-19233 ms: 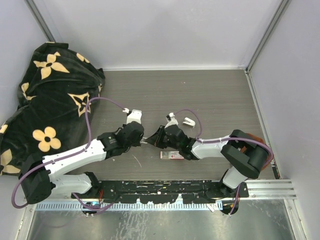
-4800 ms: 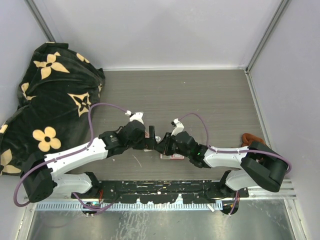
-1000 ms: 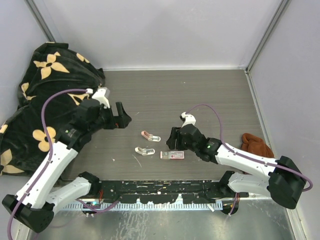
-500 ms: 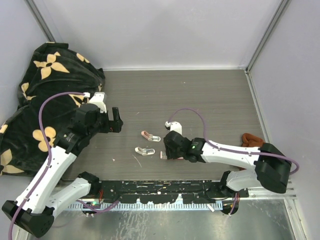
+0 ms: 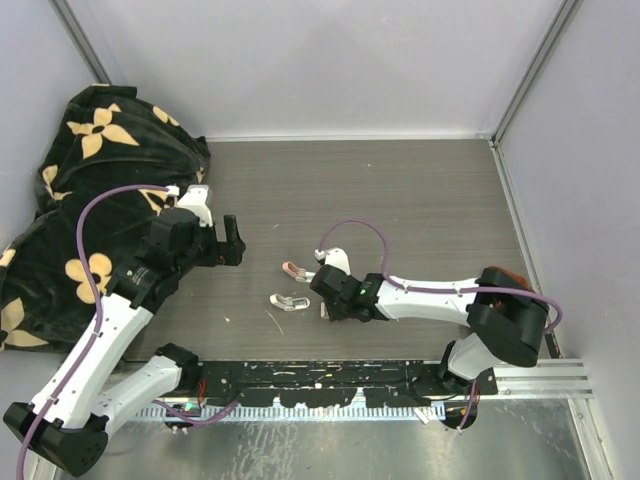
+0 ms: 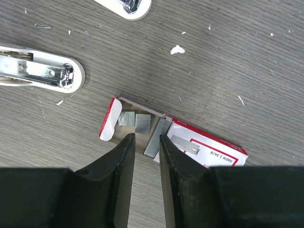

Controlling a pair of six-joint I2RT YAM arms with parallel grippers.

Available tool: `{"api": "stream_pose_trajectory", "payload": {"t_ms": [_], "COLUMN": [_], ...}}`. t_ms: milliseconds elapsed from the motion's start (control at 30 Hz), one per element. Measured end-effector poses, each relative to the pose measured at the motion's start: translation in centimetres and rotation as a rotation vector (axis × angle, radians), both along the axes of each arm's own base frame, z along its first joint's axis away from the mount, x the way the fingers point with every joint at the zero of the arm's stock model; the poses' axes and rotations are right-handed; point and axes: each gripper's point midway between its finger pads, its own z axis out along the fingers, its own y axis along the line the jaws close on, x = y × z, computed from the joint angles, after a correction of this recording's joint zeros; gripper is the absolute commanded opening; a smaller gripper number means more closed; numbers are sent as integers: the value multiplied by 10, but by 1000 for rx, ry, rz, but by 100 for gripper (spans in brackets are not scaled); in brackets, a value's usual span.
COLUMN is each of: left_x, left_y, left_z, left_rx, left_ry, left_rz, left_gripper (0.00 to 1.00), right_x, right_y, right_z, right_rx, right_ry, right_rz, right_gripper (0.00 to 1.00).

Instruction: Load the staples into the stapler

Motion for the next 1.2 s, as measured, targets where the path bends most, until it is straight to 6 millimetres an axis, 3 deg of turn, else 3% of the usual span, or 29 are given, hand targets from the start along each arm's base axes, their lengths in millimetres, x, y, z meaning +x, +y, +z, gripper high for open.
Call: {"api": "stream_pose_trajectory", "payload": {"t_ms": [700, 1200], "left_x": [0, 0], "left_y": [0, 1], "left_z": [0, 0], "left_rx": [1, 3], "left_ry": [0, -1], "left_rz": [3, 6], "left_gripper": [98, 98], "right_x": [7, 2], "right_y": [7, 10], "right_z": [-6, -6], "right_rx": [-30, -45], "right_ry": [-20, -27], "right_rz": [42, 90], "right_gripper": [30, 30]}}
